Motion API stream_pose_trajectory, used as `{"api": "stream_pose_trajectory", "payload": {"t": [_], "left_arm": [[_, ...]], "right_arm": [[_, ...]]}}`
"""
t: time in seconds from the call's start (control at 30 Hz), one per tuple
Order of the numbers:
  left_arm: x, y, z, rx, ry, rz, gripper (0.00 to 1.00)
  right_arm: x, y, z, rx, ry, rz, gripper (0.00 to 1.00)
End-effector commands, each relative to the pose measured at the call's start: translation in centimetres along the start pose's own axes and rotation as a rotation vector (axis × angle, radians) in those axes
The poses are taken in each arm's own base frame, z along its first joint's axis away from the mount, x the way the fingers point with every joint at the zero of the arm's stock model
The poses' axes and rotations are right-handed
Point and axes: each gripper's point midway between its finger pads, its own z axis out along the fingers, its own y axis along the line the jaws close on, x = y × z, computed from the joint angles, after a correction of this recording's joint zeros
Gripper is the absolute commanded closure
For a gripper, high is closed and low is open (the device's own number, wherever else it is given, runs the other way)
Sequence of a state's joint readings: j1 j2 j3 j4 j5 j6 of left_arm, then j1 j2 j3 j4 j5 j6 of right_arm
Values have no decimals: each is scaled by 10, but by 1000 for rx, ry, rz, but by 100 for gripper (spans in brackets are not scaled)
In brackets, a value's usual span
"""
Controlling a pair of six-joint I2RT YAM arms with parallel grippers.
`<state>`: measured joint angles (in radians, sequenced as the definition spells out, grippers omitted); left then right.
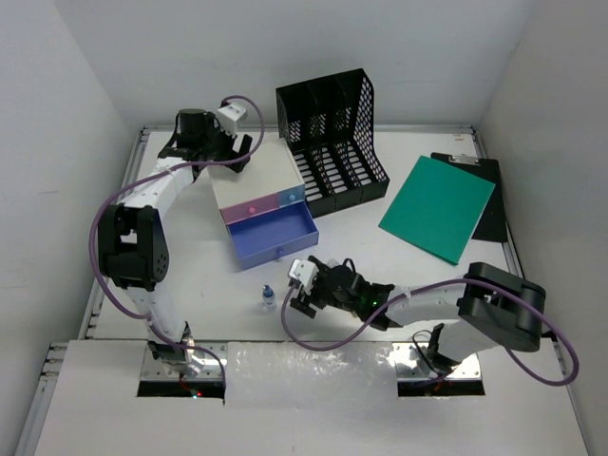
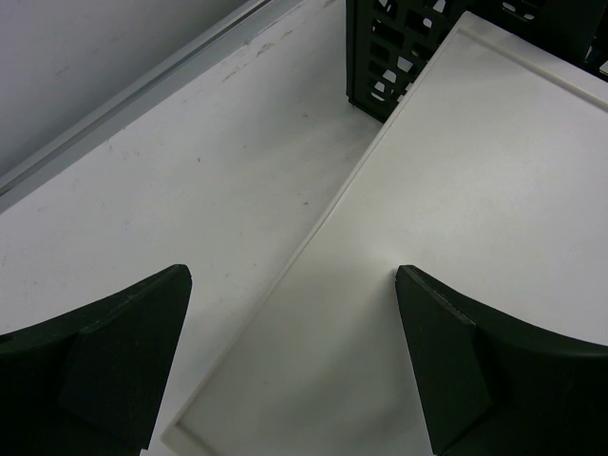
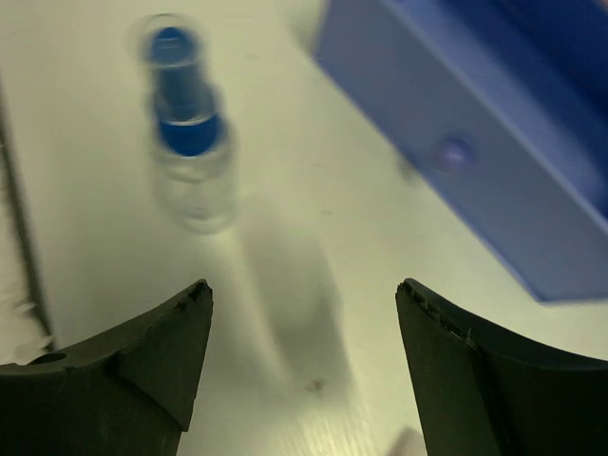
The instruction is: Organize the desk
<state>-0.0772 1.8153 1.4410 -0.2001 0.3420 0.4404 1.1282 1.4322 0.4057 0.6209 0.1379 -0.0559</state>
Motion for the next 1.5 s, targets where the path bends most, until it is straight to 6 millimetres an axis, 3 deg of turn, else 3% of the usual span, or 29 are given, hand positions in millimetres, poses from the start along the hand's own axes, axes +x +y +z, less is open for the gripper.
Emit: {"api": "stream_pose_trajectory", "payload": {"t": [0.0, 0.13, 0.33, 0.53, 0.57, 0.73, 0.8, 0.83, 0.87, 0.9, 1.1, 1.13, 1.17, 1.27, 1.33, 1.43, 1.47], "left_arm": [[57, -13, 3, 45, 186, -32, 12], [57, -14, 1, 52, 189, -34, 12], [56, -15, -2, 52, 188, -24, 12], [55, -15, -3, 51, 185, -24, 12], [56, -16, -2, 55, 187, -24, 12], [55, -16, -2, 57, 184, -24, 12], [56, -16, -2, 56, 186, -21, 12], [56, -15, -2, 53, 186, -16, 12], [56, -15, -2, 51, 187, -14, 12], [56, -14, -3, 49, 187, -15, 12], [55, -15, -2, 52, 186, -12, 12], [56, -14, -2, 50, 189, -13, 12], [56, -14, -3, 49, 189, -8, 12], [56, -13, -4, 45, 191, -4, 12], [56, -13, -4, 43, 193, -3, 12], [55, -12, -4, 42, 191, -2, 12], [55, -12, -4, 43, 193, 1, 12]], "right_arm": [[-30, 49, 9, -278, -142, -44, 24], [-32, 66, 36, -346, -173, -10, 23], [-50, 72, 62, -364, -258, 30, 26], [-54, 73, 64, -363, -273, 62, 59], [-55, 72, 64, -359, -274, 63, 75], [-60, 70, 61, -357, -240, 56, 93], [-60, 56, 56, -286, -172, -38, 100], [-76, 53, 58, -248, -164, -95, 100], [-81, 28, 60, -107, -115, -214, 100], [-94, 18, 59, -57, -42, -283, 100], [-115, -75, 61, 278, 281, -633, 100], [-100, -78, 71, 268, 345, -670, 100], [-104, -90, 75, 276, 385, -695, 100], [-82, -103, 89, 261, 483, -726, 94], [-81, -114, 97, 260, 497, -713, 90], [-70, -119, 106, 239, 529, -712, 63], [-66, -118, 109, 233, 539, -717, 43]]}}
